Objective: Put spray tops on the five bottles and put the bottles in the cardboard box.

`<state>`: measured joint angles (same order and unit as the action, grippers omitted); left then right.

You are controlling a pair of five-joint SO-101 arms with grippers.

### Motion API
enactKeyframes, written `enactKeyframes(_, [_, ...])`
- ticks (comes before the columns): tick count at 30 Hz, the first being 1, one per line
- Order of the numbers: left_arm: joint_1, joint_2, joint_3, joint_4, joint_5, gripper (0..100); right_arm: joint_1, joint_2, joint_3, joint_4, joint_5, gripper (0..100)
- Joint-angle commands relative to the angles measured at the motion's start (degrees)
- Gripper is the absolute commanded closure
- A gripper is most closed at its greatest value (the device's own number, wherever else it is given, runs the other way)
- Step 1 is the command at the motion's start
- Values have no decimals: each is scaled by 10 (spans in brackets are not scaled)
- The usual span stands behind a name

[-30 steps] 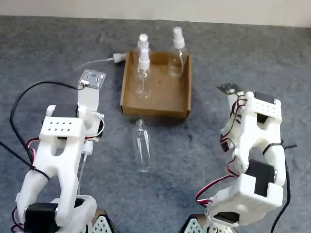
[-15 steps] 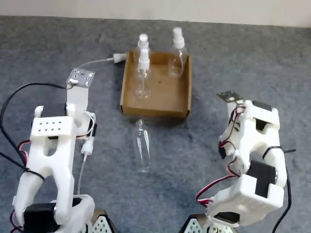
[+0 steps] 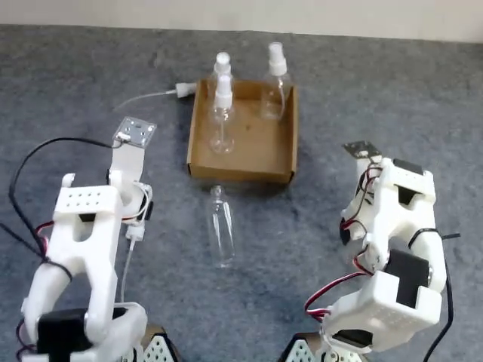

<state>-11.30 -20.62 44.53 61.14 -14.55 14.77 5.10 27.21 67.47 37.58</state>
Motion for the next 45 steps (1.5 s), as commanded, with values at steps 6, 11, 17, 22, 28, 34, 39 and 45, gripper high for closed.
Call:
enactKeyframes(6, [-7,141,-60,-32,-6,909,4,-7,0,-7,-6,889])
enactKeyframes(11, [-7,150,-59,-28,-6,992,4,-7,0,-7,-5,909])
enactKeyframes(17, [-9,111,-80,-25,26,998,31,-8,-6,-7,-8,995])
enactKeyframes(22, [0,12,-102,13,52,998,40,-59,-64,-4,-10,995])
enactKeyframes(28, [1,-124,-184,100,91,998,-44,-217,-68,-4,-93,995])
enactKeyframes(34, [0,-276,-233,166,97,998,-224,-414,-13,-7,-183,995])
enactKeyframes(39, [3,-380,-261,197,101,998,-413,-526,52,-8,-233,995])
enactKeyframes(45, [5,-437,-311,193,168,997,-545,-611,135,-81,-264,995])
